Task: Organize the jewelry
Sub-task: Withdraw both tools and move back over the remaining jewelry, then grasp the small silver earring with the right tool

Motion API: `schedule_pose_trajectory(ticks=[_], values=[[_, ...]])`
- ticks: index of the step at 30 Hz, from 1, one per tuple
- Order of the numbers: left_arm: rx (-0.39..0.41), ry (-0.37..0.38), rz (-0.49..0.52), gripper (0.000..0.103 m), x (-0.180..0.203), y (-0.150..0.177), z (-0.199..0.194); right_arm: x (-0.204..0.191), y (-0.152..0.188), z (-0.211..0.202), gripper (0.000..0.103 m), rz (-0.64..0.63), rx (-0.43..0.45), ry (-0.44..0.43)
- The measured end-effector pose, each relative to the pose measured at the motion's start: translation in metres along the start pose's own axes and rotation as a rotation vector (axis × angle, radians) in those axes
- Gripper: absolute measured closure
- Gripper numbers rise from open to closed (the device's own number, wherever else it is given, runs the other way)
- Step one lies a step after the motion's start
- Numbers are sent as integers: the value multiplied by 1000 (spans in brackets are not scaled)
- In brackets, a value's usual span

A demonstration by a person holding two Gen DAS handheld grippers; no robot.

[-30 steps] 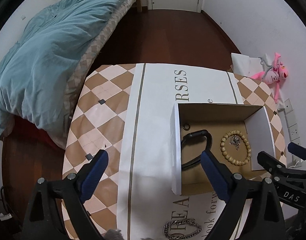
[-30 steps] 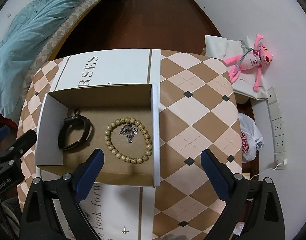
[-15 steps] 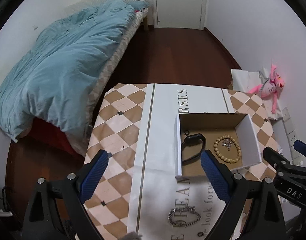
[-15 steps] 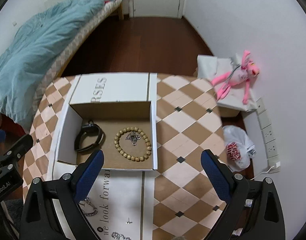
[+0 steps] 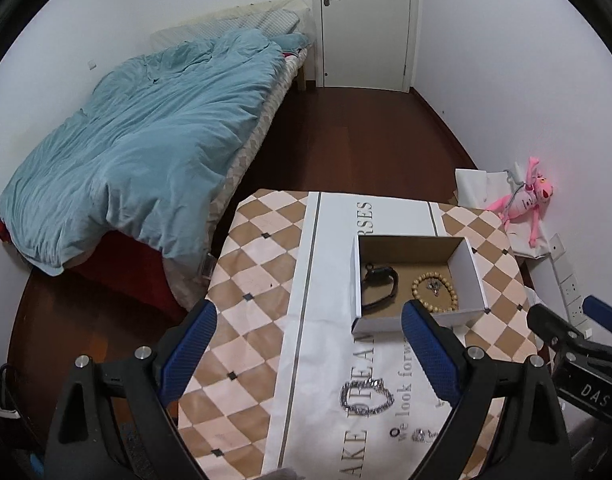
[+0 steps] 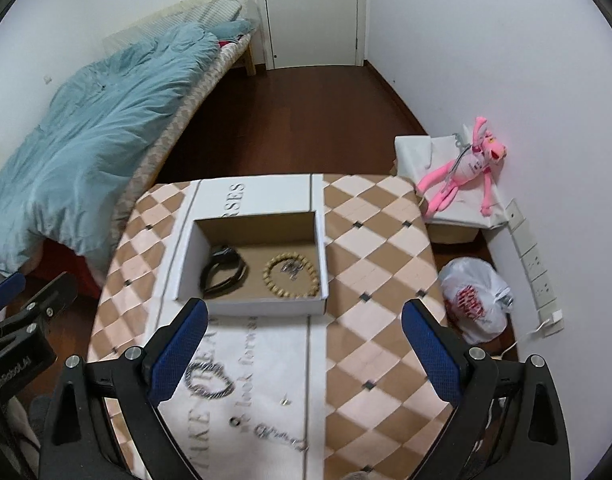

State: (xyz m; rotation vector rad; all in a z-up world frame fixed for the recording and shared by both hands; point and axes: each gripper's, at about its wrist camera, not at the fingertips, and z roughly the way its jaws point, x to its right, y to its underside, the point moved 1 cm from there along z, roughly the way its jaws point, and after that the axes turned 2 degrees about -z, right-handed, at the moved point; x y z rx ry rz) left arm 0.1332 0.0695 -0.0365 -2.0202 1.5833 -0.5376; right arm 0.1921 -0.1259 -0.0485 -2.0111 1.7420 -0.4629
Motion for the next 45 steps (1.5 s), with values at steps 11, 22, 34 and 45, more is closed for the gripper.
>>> schedule_pose_trajectory(ticks=[11,22,34,45], values=[[-198,-54,52,9,1,105,51,16,122,58,5,78,-221,-28],[-334,-68,75,9,7,155,90,0,188,112,44,49,-278,38],[-331,14,152,9,54,164,95,39,192,97,103,121,-206,5],[-352,103,238,61,103,169,112,77,190,98,102,254,-272,-114]])
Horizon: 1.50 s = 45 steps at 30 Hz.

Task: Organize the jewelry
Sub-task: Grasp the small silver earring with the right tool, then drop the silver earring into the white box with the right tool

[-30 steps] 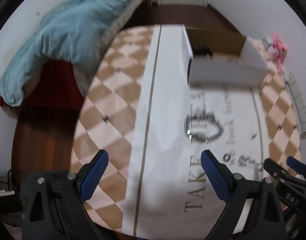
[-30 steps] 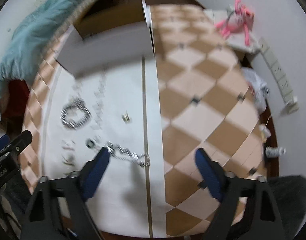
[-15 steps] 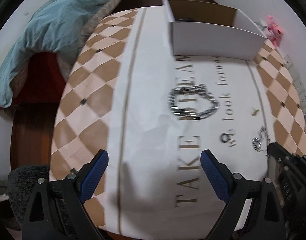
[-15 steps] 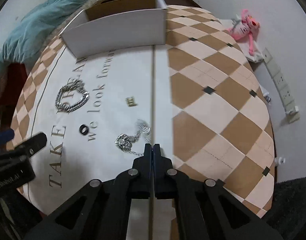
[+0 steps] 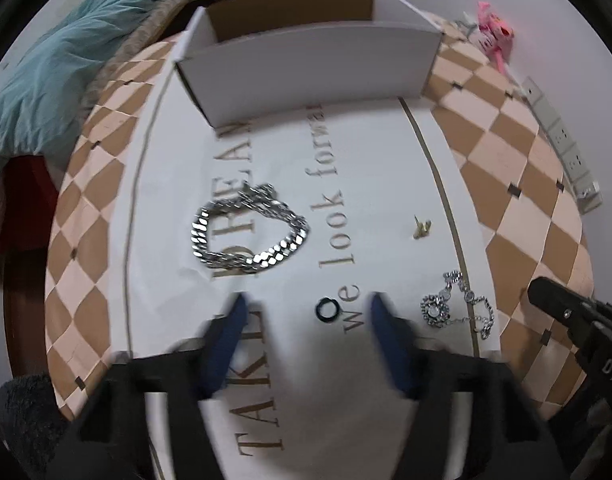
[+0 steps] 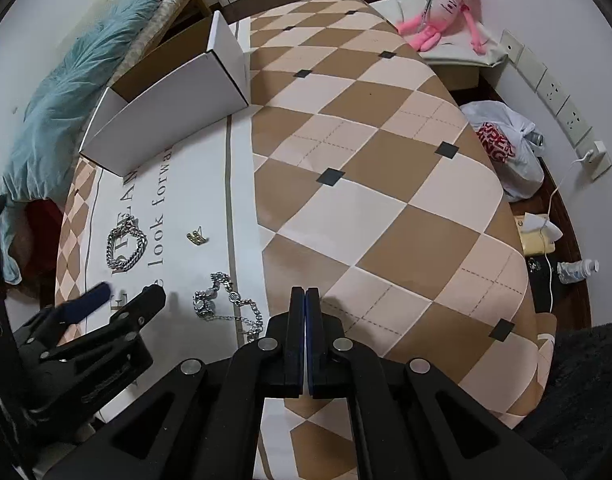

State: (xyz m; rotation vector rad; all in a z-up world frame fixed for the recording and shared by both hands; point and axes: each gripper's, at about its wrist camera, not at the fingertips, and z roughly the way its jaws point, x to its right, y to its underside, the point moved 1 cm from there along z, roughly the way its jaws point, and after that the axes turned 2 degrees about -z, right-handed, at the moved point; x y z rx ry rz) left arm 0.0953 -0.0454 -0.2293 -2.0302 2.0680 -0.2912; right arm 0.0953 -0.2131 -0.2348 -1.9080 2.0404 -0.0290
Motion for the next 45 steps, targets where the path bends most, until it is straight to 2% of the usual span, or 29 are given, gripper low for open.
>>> schedule_pose_trajectory(ticks=[2,4,6,7,17,19,20,22,23,24,27,28,29,35,41,45], values=[[18,28,0,82,0,1,-2,1,0,1,98,13,-2,-4],[20,30,2,93,0,3,-4,0,-1,0,86,16,5,-7],[17,30,0,93,-2,6,-4,-2,-2,1,60,19,10,-20],[15,31,-9,93,-6,7,-6,-4,-3,1,56,16,12,-27],[21,11,-106,93,-65,22,-22,-59,-1,14,55,-151,6,-26],[21,2,-119,93,-72,23,-23,-68,1,24,55,-187,-18,9],[22,-1,-127,93,-76,24,-24,-74,3,25,55,-222,4,47],[22,-7,-130,93,-80,24,-25,-85,7,28,57,-280,7,113],[22,-8,-133,93,-82,24,-25,-89,9,28,78,-297,22,125],[23,-9,-135,93,-82,24,-25,-90,10,28,87,-299,29,117],[24,-2,-140,93,-82,24,-27,-88,9,26,90,-286,35,106],[26,-1,-138,93,-82,24,-28,-85,9,23,93,-271,40,93],[29,3,-136,93,-82,23,-30,-83,7,18,101,-258,50,81],[70,46,-133,93,-76,10,-51,-59,-12,-20,101,-151,89,-59],[124,98,-138,93,-74,-14,-79,-62,-36,-64,103,-116,148,-153],[164,128,-140,93,-75,-33,-97,-75,-55,-91,103,-137,194,-182]])
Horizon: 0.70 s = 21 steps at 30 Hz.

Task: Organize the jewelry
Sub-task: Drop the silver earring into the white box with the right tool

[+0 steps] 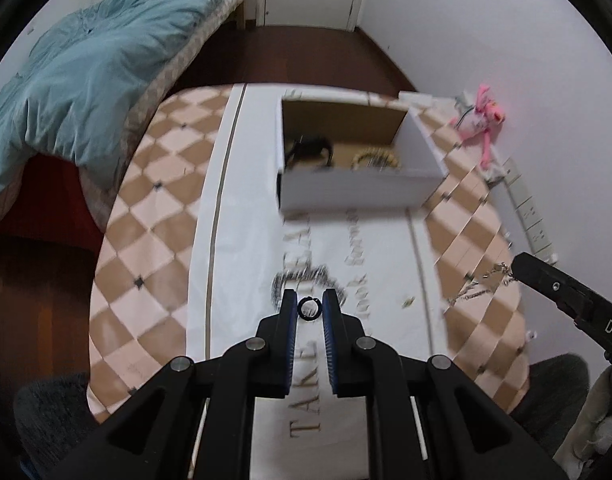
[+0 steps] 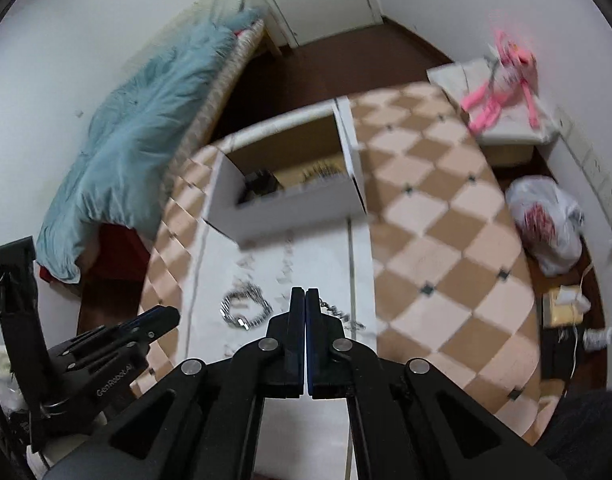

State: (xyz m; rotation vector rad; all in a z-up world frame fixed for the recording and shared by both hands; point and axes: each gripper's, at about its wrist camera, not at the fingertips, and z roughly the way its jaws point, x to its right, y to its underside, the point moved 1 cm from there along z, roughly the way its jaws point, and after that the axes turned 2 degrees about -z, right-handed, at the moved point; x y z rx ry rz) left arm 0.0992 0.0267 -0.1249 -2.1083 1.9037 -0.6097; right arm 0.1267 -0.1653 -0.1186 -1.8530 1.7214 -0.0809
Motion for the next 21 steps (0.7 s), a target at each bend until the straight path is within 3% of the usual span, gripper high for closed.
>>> schedule_pose_trajectory(ticks=[6,12,21], values=[[35,52,-1,93,4,-42,-10,-16,-45,-18,103,-32,43,-48],[34,71,17,93,5,-94,6,-27,-99,-3,103,-70,64,-52],[-86,109,24,93,6,-148,65,-15,-159,73,103,-62,-66,-54]])
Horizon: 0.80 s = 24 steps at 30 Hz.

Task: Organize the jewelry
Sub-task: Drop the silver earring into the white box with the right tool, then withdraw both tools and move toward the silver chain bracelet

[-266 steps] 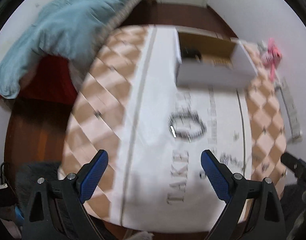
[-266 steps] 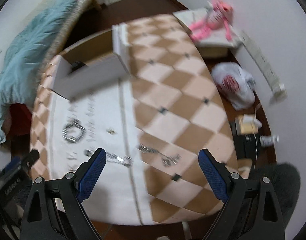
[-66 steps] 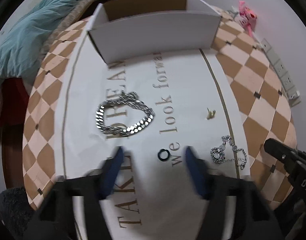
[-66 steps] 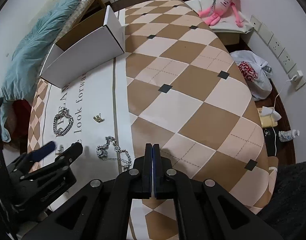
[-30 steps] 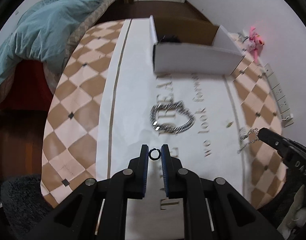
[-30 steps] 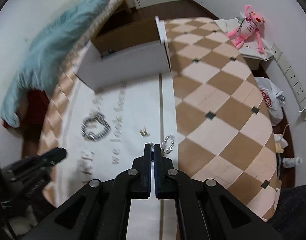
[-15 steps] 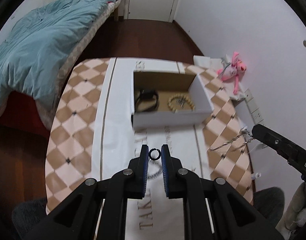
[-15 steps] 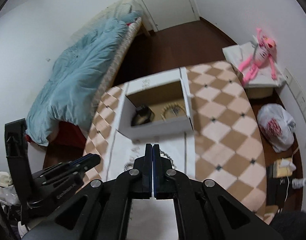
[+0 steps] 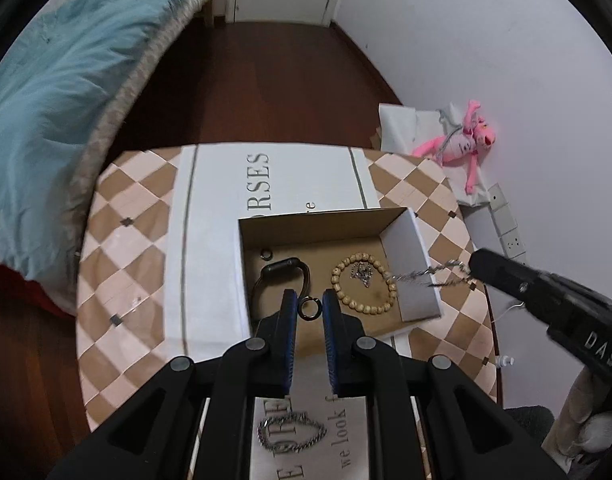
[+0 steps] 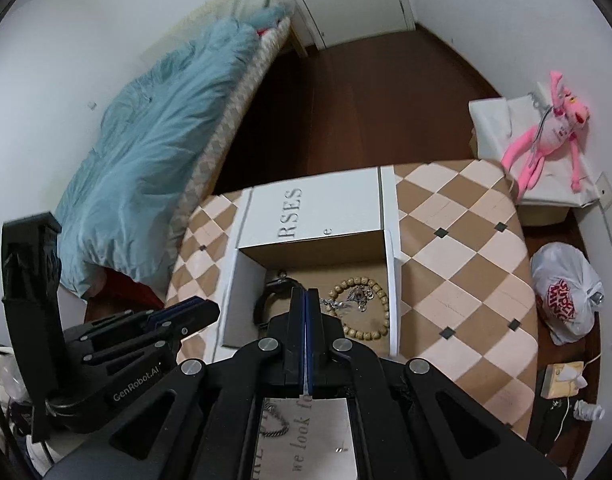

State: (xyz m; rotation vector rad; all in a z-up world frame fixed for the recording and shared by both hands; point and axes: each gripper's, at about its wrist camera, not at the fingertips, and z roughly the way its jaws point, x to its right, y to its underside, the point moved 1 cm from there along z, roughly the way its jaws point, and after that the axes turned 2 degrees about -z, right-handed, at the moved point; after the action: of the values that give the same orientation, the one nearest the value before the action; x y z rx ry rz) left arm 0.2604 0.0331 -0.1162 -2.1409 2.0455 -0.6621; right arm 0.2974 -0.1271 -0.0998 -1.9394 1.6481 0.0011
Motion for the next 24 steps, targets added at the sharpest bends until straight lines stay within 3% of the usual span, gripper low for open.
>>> schedule_pose_trajectory(ticks=[7,9,10,11,13,14,15,18,21,24], values=[[-60,-27,-53,87,-12,-21,26,15,-17,52,102,-1,-159,-4],[-46,-67,-52,70,-16,-22,25,20,-18,61,101,4,-191,5],[-40,-80,-53,53,-17,-23,25,21,-18,63,99,-6,-192,28],[-29,-92,-55,35,-19,-23,23,21,-17,63,94,-22,-193,50],[-13,-121,-55,23,-23,-21,21,20,-16,63,64,-42,-196,78],[-8,-144,-54,19,-25,-21,21,20,-15,63,37,-48,-194,88],[-3,-166,-53,17,-27,-18,20,20,-14,62,26,-55,-190,105],[27,-206,-53,15,-32,-13,17,20,-8,58,23,-76,-180,179],[57,-243,-56,13,-36,-4,14,22,2,58,9,-82,-179,276],[66,-266,-63,12,-39,6,13,25,12,60,7,-88,-173,357]])
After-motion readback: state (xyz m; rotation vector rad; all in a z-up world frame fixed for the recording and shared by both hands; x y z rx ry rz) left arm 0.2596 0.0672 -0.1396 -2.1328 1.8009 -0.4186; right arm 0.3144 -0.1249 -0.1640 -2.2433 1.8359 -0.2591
